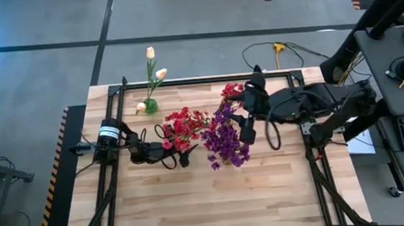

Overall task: Sort flowers into vase by color
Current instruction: Adjust the transparent vase

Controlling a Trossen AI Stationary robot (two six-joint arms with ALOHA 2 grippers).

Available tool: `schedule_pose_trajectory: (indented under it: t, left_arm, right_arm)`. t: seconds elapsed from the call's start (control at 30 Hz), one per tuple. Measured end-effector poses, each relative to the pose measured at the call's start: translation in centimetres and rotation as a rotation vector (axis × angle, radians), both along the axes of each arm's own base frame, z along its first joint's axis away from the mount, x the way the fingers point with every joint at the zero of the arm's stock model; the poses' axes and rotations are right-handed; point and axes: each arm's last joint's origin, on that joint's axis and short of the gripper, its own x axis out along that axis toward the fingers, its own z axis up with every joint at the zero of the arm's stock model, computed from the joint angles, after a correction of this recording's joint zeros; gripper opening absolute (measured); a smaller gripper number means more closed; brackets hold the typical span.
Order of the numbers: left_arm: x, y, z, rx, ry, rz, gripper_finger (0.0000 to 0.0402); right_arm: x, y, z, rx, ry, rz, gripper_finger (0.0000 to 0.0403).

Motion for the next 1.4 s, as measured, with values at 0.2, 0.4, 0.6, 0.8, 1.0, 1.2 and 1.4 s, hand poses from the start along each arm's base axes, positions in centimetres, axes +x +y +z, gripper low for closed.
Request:
schedule_pose_trajectory:
  t: [0.2, 0.4, 0.6, 0.8, 1.0, 1.2, 1.4]
  left_arm:
    - [-0.6, -1.3, 0.4, -0.012, -0.008, -0.052, 0.0301]
    - [-0.4, -2.7, 3.7, 0.056, -0.121, -0.080, 0.0264]
    - [0.9, -1.6, 5.5, 0.089, -0.186, 0.015, 0.0186]
    - [2.3, -1.3, 6.4, 0.106, -0.226, 0.036, 0.0150]
    - [2.5, -1.0, 6.5, 0.093, -0.237, 0.051, 0.0154]
    - [2.7, -0.9, 6.7, 0.081, -0.254, 0.044, 0.0179]
    - [3.0, -1.0, 7.0, 0.102, -0.257, 0.021, 0.0199]
  right_arm:
    - [0.4, 0.1, -0.1, -0.022, 0.130, -0.109, 0.0210]
    - [0.2, 0.0, -0.5, -0.007, 0.187, -0.145, 0.0210]
    - [-0.2, -0.1, -0.3, -0.014, 0.178, -0.152, 0.0210]
    - [-0.1, -0.1, -0.5, -0.020, 0.188, -0.155, 0.0210]
    - [-0.1, -0.1, -0.8, -0.026, 0.200, -0.155, 0.0210]
    - [-0.3, -0.2, -1.6, -0.011, 0.250, -0.180, 0.0210]
    - [-2.3, -1.1, -2.9, -0.064, 0.362, -0.399, 0.0210]
